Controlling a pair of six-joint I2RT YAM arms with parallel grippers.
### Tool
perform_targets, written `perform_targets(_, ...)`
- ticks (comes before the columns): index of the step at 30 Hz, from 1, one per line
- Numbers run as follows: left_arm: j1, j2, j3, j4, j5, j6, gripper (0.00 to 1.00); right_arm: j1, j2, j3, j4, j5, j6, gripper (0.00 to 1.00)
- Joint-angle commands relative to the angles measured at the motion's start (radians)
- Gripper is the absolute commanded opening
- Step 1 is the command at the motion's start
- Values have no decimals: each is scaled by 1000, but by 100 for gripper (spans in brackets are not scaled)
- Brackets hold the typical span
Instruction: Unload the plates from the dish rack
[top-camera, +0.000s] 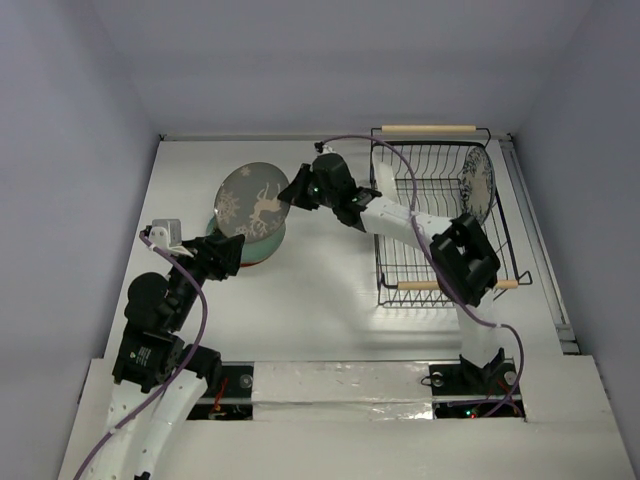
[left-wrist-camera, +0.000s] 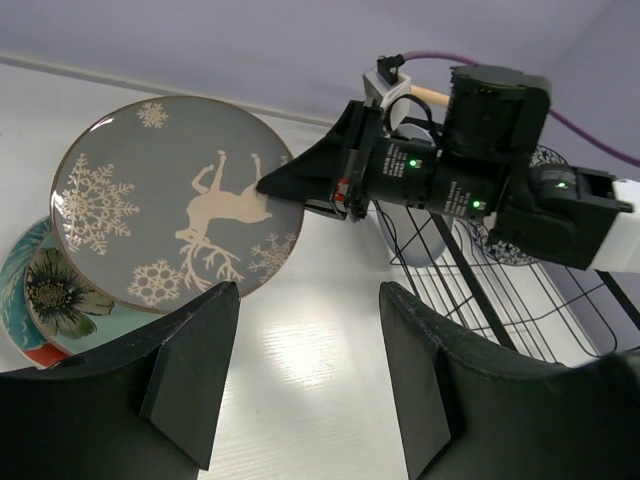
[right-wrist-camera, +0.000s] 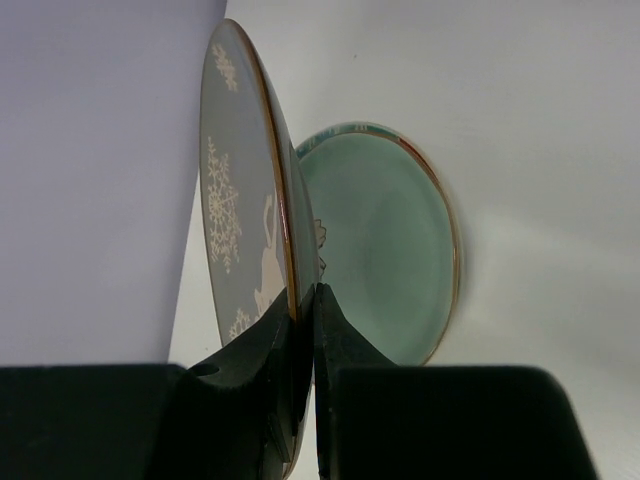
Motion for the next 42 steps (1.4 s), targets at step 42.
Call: perform_targets(42,4,-12,-1,54,22,0,55,55,176,-9,251,-96,148,38)
